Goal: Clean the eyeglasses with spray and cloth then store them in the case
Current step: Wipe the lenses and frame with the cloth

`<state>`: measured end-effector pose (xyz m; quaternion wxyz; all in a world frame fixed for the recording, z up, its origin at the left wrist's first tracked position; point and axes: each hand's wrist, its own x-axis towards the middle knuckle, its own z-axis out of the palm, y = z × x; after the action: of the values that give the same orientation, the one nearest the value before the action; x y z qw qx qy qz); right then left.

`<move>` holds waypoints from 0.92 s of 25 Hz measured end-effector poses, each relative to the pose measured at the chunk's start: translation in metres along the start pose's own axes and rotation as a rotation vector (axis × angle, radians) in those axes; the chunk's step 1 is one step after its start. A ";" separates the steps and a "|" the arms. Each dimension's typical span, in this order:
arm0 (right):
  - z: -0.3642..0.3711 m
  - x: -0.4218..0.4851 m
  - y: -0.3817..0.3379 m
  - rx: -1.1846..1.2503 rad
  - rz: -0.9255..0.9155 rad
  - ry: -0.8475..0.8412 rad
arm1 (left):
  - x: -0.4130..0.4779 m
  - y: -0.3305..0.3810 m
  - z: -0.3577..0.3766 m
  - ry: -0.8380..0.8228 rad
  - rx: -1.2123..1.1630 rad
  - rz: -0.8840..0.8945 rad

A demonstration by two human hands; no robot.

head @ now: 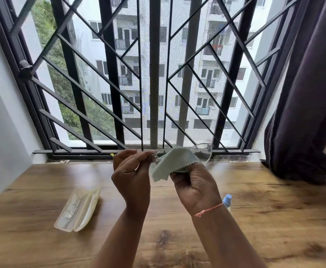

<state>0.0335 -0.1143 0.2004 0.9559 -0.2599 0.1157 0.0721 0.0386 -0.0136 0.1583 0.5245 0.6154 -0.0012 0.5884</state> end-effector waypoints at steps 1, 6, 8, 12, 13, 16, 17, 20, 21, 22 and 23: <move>-0.002 0.000 0.001 -0.008 0.005 0.013 | 0.000 0.000 0.000 0.007 0.002 -0.002; -0.017 -0.001 0.002 -0.097 0.019 -0.074 | 0.002 -0.008 -0.002 0.055 -0.007 -0.049; -0.020 -0.003 0.000 -0.179 0.018 -0.146 | 0.005 -0.008 -0.004 0.067 -0.016 -0.072; -0.021 -0.010 -0.012 -0.184 0.004 -0.178 | 0.009 -0.010 -0.005 0.066 -0.038 -0.105; -0.021 -0.010 -0.016 -0.161 -0.007 -0.165 | 0.008 -0.011 -0.006 0.063 -0.040 -0.104; -0.022 -0.010 -0.022 -0.157 -0.047 -0.167 | 0.006 -0.012 -0.007 0.053 -0.036 -0.089; -0.022 -0.009 -0.023 -0.162 -0.055 -0.162 | 0.005 -0.011 -0.007 0.043 -0.038 -0.080; -0.024 -0.007 -0.023 -0.218 -0.062 -0.184 | 0.004 -0.008 -0.007 -0.001 -0.031 -0.039; -0.024 -0.007 -0.022 -0.233 -0.067 -0.197 | 0.004 -0.008 -0.007 -0.009 -0.026 -0.029; -0.024 -0.008 -0.022 -0.240 -0.073 -0.204 | 0.004 -0.007 -0.007 -0.013 -0.023 -0.021; -0.025 -0.007 -0.022 -0.235 -0.080 -0.199 | 0.004 -0.007 -0.007 -0.015 -0.022 -0.015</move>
<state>0.0266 -0.1465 0.1921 0.9278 -0.3660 0.0008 0.0726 0.0394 -0.0036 0.1549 0.5356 0.6140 -0.0068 0.5797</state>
